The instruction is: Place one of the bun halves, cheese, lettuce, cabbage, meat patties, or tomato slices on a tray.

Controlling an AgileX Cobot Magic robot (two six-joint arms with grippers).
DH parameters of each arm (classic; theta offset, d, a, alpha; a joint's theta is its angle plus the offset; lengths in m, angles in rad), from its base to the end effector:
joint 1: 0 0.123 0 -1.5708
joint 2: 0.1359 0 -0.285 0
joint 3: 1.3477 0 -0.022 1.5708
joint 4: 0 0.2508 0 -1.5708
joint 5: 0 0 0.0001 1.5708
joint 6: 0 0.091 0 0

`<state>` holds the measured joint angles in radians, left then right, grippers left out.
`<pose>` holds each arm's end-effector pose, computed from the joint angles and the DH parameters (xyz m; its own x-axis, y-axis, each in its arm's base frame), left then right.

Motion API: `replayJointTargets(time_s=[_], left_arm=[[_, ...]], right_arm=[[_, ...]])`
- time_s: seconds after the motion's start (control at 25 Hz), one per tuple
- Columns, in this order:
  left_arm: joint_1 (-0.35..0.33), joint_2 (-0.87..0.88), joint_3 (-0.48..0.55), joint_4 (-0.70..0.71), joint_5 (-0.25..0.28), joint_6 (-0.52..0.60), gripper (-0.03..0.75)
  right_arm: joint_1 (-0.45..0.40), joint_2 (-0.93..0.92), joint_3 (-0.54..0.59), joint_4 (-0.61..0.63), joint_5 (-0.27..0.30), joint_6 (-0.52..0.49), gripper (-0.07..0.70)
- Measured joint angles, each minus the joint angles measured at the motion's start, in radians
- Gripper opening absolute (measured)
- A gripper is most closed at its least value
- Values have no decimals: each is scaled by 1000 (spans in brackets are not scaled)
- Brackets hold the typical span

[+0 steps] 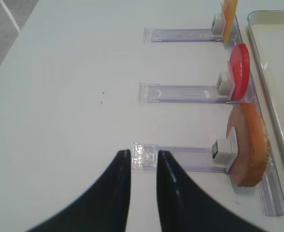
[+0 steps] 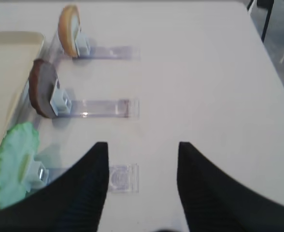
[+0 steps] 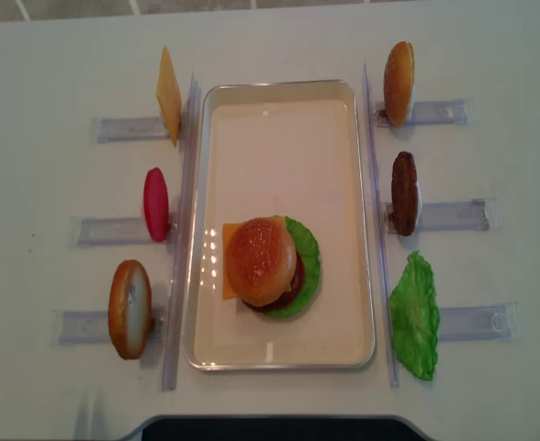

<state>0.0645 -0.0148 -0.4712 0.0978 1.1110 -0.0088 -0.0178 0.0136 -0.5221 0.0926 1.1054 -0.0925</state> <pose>-0.0067 0.0075 0.2656 -0.5141 0.0014 -0.8577 -0.1215 0.9898 0.0745 -0.0072 0.0077 0.2802 -0.4829 -0.0421 -0.8746 -0.0791 0.9969 -0.0043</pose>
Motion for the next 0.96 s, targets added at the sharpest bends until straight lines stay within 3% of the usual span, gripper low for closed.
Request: replayJointTargets(time_s=[0.96], left_arm=[[0,0,0,0,0,0,140]], right_arm=[[0,-21,25,2,30,0,347]])
